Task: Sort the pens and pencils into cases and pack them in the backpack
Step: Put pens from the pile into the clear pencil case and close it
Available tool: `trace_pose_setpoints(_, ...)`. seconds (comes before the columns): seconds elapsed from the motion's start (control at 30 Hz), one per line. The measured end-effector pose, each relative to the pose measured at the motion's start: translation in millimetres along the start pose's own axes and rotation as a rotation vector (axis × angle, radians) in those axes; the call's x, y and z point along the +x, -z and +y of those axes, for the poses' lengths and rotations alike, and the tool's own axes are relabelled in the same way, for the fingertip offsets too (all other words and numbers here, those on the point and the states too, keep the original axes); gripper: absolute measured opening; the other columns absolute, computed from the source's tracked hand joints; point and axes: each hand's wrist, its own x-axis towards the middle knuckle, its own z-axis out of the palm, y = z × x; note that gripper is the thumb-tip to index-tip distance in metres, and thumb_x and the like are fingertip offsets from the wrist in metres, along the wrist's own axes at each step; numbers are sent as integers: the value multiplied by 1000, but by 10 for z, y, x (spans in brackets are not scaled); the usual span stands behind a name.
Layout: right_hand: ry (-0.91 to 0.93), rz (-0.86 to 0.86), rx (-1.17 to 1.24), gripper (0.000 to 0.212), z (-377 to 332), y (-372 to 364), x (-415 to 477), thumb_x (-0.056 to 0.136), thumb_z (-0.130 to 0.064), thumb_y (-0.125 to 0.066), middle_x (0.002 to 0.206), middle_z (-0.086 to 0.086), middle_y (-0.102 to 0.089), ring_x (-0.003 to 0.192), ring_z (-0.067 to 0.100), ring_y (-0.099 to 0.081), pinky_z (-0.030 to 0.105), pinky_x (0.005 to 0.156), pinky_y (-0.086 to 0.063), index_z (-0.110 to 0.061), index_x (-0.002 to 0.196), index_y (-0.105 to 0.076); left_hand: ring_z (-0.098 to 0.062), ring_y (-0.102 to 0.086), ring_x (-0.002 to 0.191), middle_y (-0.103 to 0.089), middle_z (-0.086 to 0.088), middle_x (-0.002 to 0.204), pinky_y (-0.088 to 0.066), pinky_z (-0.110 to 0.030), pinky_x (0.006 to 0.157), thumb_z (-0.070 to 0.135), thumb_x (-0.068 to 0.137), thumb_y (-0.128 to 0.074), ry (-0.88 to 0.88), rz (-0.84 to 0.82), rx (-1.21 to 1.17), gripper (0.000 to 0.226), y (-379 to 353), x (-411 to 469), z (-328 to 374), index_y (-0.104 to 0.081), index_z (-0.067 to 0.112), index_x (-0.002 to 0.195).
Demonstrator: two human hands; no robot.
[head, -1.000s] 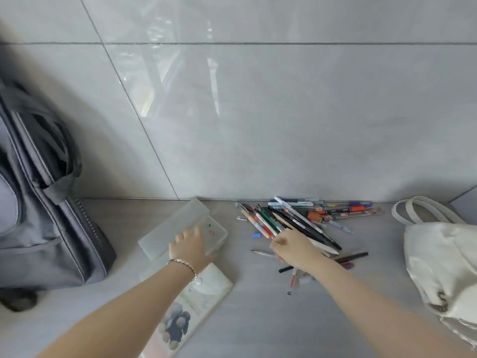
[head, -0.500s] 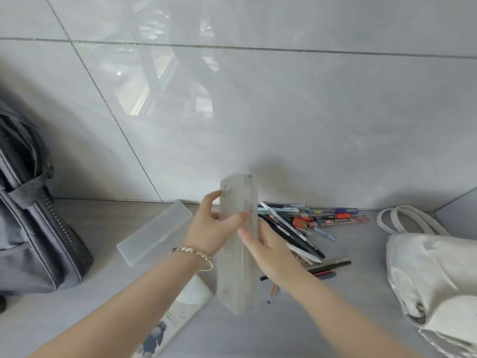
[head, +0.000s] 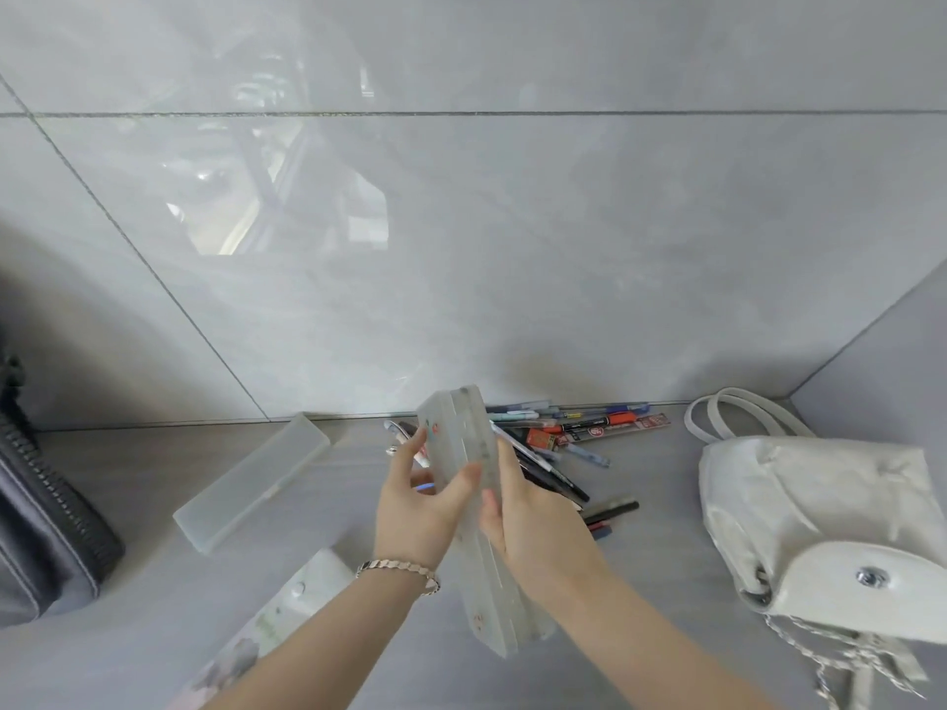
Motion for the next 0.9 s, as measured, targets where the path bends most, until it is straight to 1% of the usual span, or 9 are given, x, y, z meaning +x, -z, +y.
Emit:
trace_pose_setpoints(0.1, -26, -26, 47, 59, 95, -18, -8, 99, -37, -25, 95, 10, -67, 86, 28, -62, 29, 62, -32, -13, 148, -1, -27, -66, 94, -70, -7, 93, -52, -50, 91, 48, 42, -73, 92, -76, -101, 91, -3, 66, -48, -50, 33, 129)
trace_pose_setpoints(0.17, -29, -55, 78, 60, 124, -18, -5, 99, -37, -27, 97, 10, -66, 88, 28, -61, 29, 62, -31, -14, 148, -1, -32, -66, 99, -72, -10, 97, -51, -54, 91, 46, 40, -72, 116, -123, -119, 94, -2, 122, -97, -50, 33, 130)
trace_pose_setpoints(0.27, -29, -64, 138, 57, 130, -51, 20, 99, -34, -28, 91, 10, -64, 87, 28, -60, 29, 63, -32, -14, 148, -5, -26, -67, 89, -72, -6, 91, -55, -47, 85, 35, 55, -74, 127, -136, -106, 78, 20, 184, -126, -52, 30, 130)
trace_pose_setpoints(0.37, -209, 31, 356, 41, 335, -89, 91, 100, -20, -29, 85, 11, -65, 77, 24, -57, 31, 63, -36, -15, 140, -32, -23, -61, 72, -66, -8, 79, -50, -33, 68, 32, 73, -68, 168, -71, -239, 50, 115, 202, -123, -61, 9, 116)
trace_pose_setpoints(0.43, -295, 101, 484, 35, 477, -122, 119, 99, -14, -28, 80, 1, -61, 74, 15, -52, 22, 62, -38, -16, 128, -49, -29, -65, 79, -70, -15, 86, -51, -39, 76, 45, 68, -62, 237, -130, -342, 56, 207, 208, -172, -66, 1, 104)
trace_pose_setpoints(0.57, -301, 124, 628, 26, 435, -166, 115, 101, -18, -25, 89, -22, -50, 84, -8, -48, 2, 72, -35, -26, 111, -48, -31, -66, 80, -69, -15, 90, -52, -39, 78, 45, 81, -45, 373, -223, -399, 47, 435, 288, -291, -70, 6, 93)
trace_pose_setpoints(0.7, -262, 172, 673, 33, 345, -285, 71, 101, -20, -24, 89, -2, -57, 83, 12, -55, 12, 75, -41, -19, 124, -48, -18, -65, 43, -66, -5, 51, -51, -22, 45, 38, 97, -31, 487, -189, -347, 59, 565, 400, -429, -69, 12, 60)
trace_pose_setpoints(0.8, -252, 21, 657, 34, 385, -433, 37, 101, -22, -26, 108, 11, -63, 105, 22, -56, 28, 92, -41, -10, 120, -52, -25, -67, 72, -72, -11, 75, -48, -34, 66, 60, 93, -19, 483, -189, -255, 71, 527, 363, -366, -67, 8, 97)
trace_pose_setpoints(0.9, -173, -113, 577, 33, 520, -460, 18, 101, -23, -28, 109, -2, -66, 97, 6, -60, 15, 87, -44, -24, 114, -58, -33, -51, 119, -55, -20, 129, -38, -42, 101, 59, 93, -23, 349, -13, -82, 73, 600, 365, -467, -47, 2, 133)
